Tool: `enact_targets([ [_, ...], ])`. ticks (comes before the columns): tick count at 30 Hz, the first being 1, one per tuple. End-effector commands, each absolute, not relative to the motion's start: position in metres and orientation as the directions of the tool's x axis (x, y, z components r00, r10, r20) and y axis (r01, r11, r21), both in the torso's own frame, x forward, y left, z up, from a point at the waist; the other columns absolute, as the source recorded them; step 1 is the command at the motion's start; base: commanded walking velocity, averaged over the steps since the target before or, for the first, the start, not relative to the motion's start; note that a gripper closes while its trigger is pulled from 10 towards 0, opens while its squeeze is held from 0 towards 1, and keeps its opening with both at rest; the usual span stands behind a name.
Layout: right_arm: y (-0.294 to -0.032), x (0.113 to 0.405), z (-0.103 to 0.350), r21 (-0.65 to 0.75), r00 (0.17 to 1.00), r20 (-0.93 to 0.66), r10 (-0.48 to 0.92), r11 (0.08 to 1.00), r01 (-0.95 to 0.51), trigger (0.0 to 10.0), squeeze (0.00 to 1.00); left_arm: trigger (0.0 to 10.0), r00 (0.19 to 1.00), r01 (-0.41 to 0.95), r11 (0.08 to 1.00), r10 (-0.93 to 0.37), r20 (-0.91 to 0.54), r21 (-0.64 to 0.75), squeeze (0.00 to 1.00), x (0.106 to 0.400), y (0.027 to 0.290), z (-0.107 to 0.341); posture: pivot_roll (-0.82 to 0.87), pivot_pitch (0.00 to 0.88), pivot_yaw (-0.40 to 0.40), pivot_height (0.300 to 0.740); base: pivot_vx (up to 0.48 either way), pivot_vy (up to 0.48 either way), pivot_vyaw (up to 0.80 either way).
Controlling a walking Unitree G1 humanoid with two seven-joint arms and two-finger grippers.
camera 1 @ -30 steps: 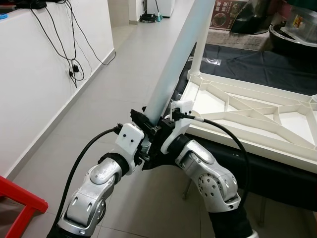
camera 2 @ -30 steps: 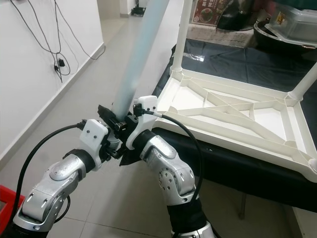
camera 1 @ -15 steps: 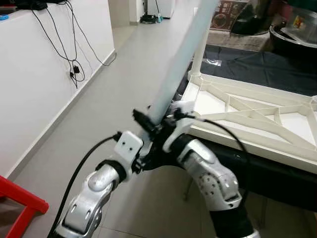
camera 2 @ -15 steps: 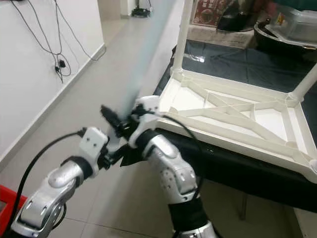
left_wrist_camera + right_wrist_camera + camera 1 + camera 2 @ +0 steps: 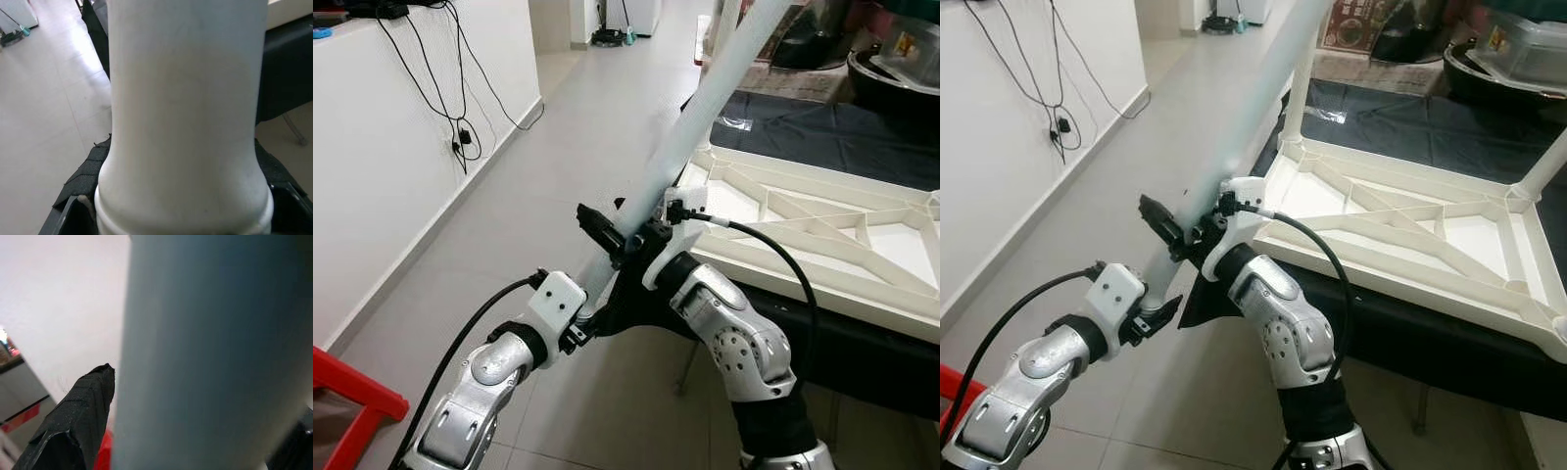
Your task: Building children table
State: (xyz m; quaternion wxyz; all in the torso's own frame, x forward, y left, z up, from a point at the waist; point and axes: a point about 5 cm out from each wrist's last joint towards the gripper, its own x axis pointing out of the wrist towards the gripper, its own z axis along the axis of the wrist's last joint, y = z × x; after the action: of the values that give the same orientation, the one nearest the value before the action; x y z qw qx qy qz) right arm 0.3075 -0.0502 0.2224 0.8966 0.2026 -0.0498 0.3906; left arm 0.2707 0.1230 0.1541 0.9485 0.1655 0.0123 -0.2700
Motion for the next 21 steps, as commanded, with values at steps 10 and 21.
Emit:
enact_targets([
  [10,-0.04,0.298,0.217,0.355,0.651,0.231,0.723,0.561,-0.748,10.0,0.0,10.0,0.839,0.536,0.774,-0.531,-0.117,0.336,0.0,0.273,0.118,0.151,0.11,0.091,-0.049,0.74,0.0,0.0,0.0],
  [21,-0.039,0.298,0.217,0.363,0.65,0.23,0.724,0.556,-0.748,10.0,0.0,10.0,0.827,0.554,0.766,-0.55,-0.114,0.325,0.0,0.27,0.111,0.148,0.11,0.091,-0.05,0.74,0.0,0.0,0.0],
])
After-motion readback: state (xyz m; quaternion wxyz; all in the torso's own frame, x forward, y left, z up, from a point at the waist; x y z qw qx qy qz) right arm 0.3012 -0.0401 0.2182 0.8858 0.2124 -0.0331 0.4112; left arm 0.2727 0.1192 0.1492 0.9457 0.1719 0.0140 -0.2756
